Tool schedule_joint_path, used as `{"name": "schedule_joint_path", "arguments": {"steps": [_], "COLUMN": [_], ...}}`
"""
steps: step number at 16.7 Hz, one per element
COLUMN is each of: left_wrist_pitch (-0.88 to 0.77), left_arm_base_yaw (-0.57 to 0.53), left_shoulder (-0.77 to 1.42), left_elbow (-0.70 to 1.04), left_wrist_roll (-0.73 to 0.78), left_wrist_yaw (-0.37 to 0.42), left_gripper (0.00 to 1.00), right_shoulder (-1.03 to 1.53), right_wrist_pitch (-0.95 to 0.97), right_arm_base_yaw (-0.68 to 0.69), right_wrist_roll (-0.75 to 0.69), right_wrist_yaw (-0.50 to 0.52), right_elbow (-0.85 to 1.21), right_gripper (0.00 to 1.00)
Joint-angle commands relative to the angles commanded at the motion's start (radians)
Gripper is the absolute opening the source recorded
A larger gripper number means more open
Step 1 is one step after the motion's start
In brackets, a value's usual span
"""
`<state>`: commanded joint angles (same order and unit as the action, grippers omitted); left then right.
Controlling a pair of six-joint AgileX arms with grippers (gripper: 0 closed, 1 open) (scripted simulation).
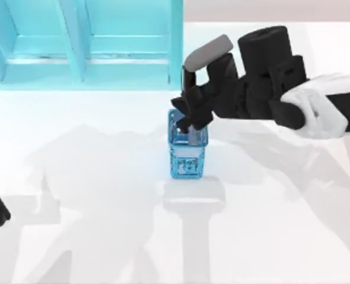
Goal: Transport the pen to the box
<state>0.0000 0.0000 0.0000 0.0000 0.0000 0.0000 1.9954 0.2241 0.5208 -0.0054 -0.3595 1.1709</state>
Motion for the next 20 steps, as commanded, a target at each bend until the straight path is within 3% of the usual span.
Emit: {"name": "schedule_joint_path", "arguments": {"steps": [7, 10, 16, 20], "left_wrist_pitch": [0.000, 0.000, 0.000, 0.000], "left_arm_base_yaw": [0.000, 0.000, 0.000, 0.000], "left_shoulder": [0.000, 0.000, 0.000, 0.000], "left_elbow": [0.000, 0.000, 0.000, 0.000], "left_wrist_roll": [0.000, 0.000, 0.000, 0.000], "left_wrist_yaw": [0.000, 0.000, 0.000, 0.000], "left_gripper": [1.00, 1.00, 1.00, 1.00], "right_shoulder": [-0.279, -0.358, -0.366, -0.388], "right_wrist_pitch": [-0.426, -0.523, -0.536, -0.650], "right_arm_base_yaw": [-0.227, -0.294, -0.300, -0.407], "right_wrist_roll": [-0.152, -0.191, -0.195, -0.280], "right_wrist_yaw": [-0.190, -0.242, -0.247, -0.203], "right_elbow": [0.069, 0.081, 0.082, 0.114], "right_gripper": [0.00, 0.00, 0.00, 0.00]}}
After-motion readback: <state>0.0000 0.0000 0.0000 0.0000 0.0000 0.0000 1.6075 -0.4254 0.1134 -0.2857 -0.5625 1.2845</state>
